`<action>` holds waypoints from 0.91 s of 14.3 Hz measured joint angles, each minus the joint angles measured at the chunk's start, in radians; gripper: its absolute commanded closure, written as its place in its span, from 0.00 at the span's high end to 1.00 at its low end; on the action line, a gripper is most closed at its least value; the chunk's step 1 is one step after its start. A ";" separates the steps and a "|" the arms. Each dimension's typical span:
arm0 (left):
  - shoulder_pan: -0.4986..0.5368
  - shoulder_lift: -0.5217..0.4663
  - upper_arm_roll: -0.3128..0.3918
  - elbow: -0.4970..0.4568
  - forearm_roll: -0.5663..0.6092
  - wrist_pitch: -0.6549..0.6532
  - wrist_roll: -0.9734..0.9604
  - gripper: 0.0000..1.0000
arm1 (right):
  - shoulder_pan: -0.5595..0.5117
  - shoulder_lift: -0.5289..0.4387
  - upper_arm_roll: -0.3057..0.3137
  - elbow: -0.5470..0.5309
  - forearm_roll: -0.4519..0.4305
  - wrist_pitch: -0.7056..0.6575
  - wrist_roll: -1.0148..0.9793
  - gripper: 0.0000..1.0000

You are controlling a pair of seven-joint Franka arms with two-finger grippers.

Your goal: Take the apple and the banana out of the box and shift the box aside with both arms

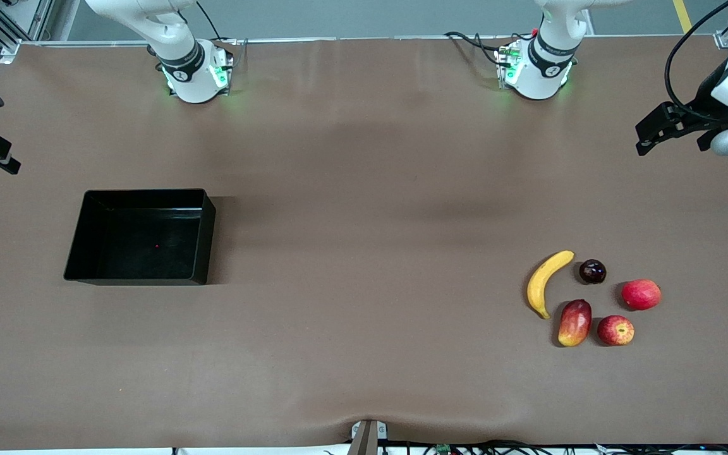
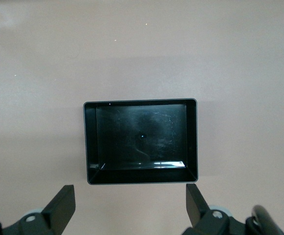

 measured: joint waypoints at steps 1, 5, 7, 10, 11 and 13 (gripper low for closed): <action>-0.001 0.000 -0.001 0.000 0.000 0.000 0.000 1.00 | 0.000 0.000 0.000 0.000 0.000 0.000 0.000 1.00; -0.003 0.000 -0.002 0.000 0.000 -0.001 0.001 1.00 | 0.000 0.000 0.000 0.000 0.000 0.000 0.000 1.00; -0.004 0.000 -0.003 0.000 0.000 -0.003 0.002 1.00 | 0.000 0.000 0.000 0.000 0.000 0.000 0.000 1.00; -0.004 0.000 -0.003 0.000 -0.002 -0.014 0.002 1.00 | 0.000 0.000 0.000 0.000 0.000 -0.001 0.000 1.00; -0.004 0.000 -0.003 -0.001 -0.002 -0.017 0.003 1.00 | -0.001 0.000 -0.001 0.000 0.000 -0.003 0.000 1.00; -0.004 0.000 -0.003 -0.001 -0.004 -0.019 0.003 1.00 | -0.001 0.000 -0.002 0.000 0.000 -0.004 0.000 1.00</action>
